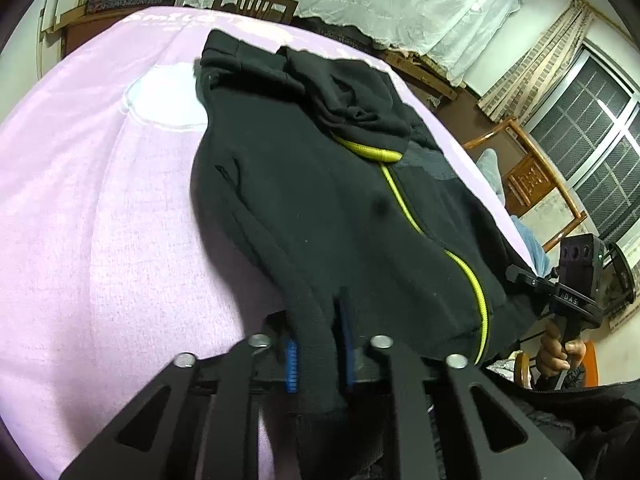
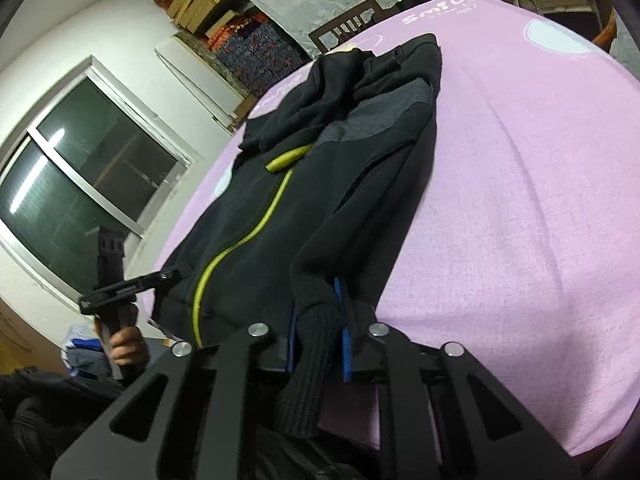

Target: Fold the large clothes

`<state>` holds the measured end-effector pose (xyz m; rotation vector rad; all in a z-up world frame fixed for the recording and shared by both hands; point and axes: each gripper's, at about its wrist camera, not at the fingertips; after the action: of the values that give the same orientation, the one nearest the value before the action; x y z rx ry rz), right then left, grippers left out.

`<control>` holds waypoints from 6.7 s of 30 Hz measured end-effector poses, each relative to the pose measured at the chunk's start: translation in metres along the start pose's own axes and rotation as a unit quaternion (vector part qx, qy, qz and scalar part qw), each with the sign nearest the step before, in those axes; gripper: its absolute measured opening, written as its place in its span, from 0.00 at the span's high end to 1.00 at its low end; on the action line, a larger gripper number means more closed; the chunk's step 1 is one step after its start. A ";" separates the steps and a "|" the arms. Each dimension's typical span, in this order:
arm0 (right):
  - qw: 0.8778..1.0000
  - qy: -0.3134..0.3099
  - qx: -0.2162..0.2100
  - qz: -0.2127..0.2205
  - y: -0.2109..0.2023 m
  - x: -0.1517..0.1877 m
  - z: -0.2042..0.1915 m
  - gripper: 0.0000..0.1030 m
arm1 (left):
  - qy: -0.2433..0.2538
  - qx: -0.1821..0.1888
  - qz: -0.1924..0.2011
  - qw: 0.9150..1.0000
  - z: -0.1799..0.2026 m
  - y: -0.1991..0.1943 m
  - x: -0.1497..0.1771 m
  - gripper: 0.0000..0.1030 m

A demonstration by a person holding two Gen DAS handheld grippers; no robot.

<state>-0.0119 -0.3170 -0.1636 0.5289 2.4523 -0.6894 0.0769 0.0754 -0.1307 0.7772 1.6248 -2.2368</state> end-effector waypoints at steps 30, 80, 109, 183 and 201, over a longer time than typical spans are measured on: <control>0.980 0.073 -0.164 0.085 0.012 -0.194 0.014 0.88 | 0.014 0.006 0.079 0.997 0.026 -0.006 -0.181 0.89; 0.998 0.030 0.021 0.043 0.126 -0.290 0.116 0.42 | -0.096 0.024 0.061 0.993 -0.073 0.073 -0.268 0.32; 0.997 0.048 0.031 0.051 0.132 -0.300 0.132 0.38 | -0.049 0.046 -0.028 0.997 -0.046 0.186 -0.329 0.30; 0.989 -0.081 0.125 -0.013 0.201 -0.252 0.021 0.61 | 0.044 -0.176 0.018 0.983 0.058 0.156 -0.242 0.18; 0.992 -0.064 0.102 -0.032 0.196 -0.247 0.041 0.57 | 0.070 -0.220 0.036 0.972 0.066 0.157 -0.236 0.08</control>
<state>0.2938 -0.2391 -0.1194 0.4678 2.3011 -0.9776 0.3322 -0.0611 -0.1068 0.8639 2.0209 -1.7059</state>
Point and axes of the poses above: each gripper's, at about its wrist camera, not at the fingertips, and y roughly the way its jaws point, z to its right, x to its underside, and after that the axes turned 13 degrees about -x, right-handed
